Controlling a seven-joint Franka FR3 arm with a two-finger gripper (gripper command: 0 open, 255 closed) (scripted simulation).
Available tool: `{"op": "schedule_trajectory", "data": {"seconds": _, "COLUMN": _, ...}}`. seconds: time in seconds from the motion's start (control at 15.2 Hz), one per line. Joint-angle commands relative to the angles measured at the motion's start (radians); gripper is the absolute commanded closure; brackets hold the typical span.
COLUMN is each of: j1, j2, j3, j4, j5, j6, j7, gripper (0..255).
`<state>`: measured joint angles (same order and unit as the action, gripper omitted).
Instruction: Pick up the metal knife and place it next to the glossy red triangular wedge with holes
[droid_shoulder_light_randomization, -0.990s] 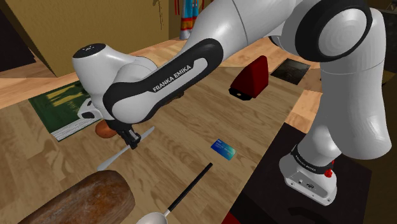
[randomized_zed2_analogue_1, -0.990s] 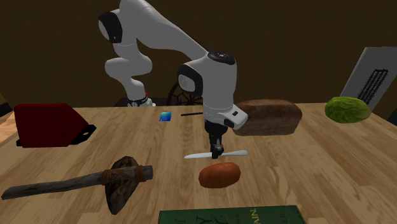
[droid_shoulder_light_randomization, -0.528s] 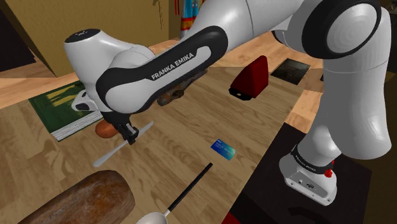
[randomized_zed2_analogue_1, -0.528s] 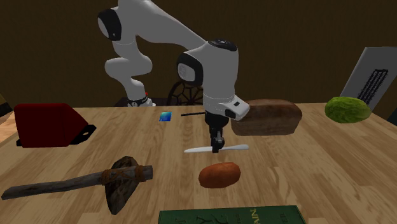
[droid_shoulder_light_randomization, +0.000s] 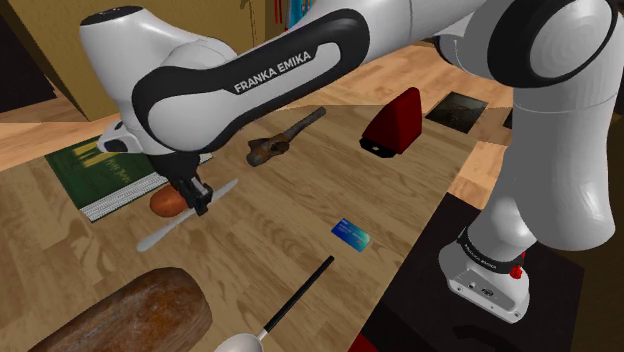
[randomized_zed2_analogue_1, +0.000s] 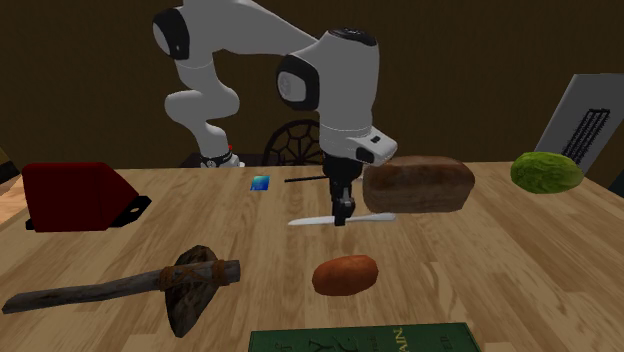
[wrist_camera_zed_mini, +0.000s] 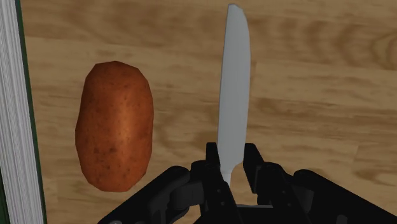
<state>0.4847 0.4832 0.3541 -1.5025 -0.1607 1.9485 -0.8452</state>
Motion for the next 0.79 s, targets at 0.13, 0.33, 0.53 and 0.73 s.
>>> {"op": "schedule_trajectory", "data": {"seconds": 0.13, "j1": 0.001, "j2": -0.011, "j3": 0.003, "j4": 0.037, "j5": 0.005, "j6": -0.048, "j7": -0.004, "gripper": 255}}
{"op": "schedule_trajectory", "data": {"seconds": 0.33, "j1": 0.002, "j2": -0.018, "j3": 0.005, "j4": 0.067, "j5": 0.009, "j6": -0.084, "j7": -0.006, "gripper": 255}}
{"op": "schedule_trajectory", "data": {"seconds": 0.53, "j1": 0.004, "j2": -0.023, "j3": 0.006, "j4": 0.100, "j5": 0.011, "j6": -0.122, "j7": -0.008, "gripper": 255}}
{"op": "schedule_trajectory", "data": {"seconds": 0.73, "j1": 0.006, "j2": -0.026, "j3": 0.008, "j4": 0.137, "j5": 0.013, "j6": -0.161, "j7": -0.010, "gripper": 255}}
